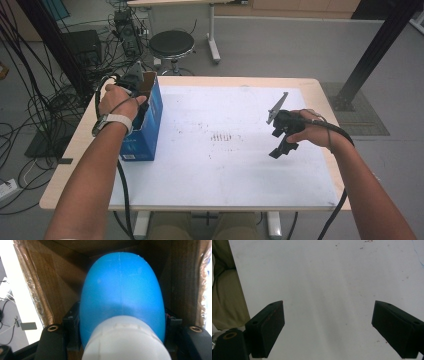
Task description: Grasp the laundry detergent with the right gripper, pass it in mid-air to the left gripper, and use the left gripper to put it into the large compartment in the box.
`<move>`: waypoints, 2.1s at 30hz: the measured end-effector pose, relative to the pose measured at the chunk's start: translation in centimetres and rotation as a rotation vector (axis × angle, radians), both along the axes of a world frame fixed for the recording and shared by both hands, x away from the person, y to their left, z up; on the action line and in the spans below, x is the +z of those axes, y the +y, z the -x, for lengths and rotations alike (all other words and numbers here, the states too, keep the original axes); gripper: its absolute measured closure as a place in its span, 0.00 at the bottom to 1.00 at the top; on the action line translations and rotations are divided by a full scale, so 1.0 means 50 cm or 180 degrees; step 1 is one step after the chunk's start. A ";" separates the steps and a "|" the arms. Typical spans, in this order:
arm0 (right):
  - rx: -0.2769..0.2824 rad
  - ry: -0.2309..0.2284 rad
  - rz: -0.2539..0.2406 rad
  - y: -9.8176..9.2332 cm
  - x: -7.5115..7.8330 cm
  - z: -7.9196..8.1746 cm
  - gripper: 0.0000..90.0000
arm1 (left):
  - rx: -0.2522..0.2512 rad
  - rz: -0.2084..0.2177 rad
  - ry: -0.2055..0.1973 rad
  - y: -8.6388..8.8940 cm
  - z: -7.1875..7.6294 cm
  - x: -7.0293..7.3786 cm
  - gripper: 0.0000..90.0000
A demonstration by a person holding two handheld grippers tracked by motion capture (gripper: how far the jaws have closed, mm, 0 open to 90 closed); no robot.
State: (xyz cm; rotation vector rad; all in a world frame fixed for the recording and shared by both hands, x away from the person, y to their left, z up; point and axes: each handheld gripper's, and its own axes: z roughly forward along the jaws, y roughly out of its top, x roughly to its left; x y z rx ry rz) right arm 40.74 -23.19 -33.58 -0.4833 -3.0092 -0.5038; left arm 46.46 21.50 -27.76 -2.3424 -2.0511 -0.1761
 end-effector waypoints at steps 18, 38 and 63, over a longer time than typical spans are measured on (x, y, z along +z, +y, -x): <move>0.0006 0.0017 0.0017 0.007 0.000 0.001 0.12 | -0.0078 0.0055 -0.0098 0.007 0.009 0.008 0.32; -0.0009 0.0007 0.0034 0.005 0.005 0.009 0.12 | -0.0250 0.0139 -0.0298 0.013 0.029 0.049 0.23; -0.0073 -0.0080 0.0052 -0.014 0.041 0.025 0.12 | -0.0964 0.0290 -0.0649 -0.042 0.059 0.229 0.09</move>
